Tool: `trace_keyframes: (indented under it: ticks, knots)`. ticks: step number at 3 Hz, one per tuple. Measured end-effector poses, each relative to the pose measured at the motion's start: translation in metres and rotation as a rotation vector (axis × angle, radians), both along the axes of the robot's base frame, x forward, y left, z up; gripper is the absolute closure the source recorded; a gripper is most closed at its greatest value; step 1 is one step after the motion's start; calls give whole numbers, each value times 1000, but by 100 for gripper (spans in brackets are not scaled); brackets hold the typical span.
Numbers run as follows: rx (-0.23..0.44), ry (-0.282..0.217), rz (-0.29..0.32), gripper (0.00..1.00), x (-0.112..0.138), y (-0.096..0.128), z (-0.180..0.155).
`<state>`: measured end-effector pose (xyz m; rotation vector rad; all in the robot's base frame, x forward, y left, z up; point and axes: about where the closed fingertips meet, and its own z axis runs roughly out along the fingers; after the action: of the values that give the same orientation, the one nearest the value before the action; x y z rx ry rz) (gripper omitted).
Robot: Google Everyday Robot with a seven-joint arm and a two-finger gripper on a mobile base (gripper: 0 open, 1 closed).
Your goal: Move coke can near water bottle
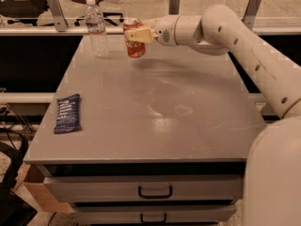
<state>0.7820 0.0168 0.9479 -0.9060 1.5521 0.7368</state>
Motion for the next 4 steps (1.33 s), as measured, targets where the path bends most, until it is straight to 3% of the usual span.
trace_keyframes:
  ticks: [1,2,3,4]
  knots:
    - [26,14,35,100,13,38,-13]
    - [58,17,54,100,19,62,-20]
    - [111,24,61,100,24,68,-29]
    - [112,25,67,82,23,72,-30]
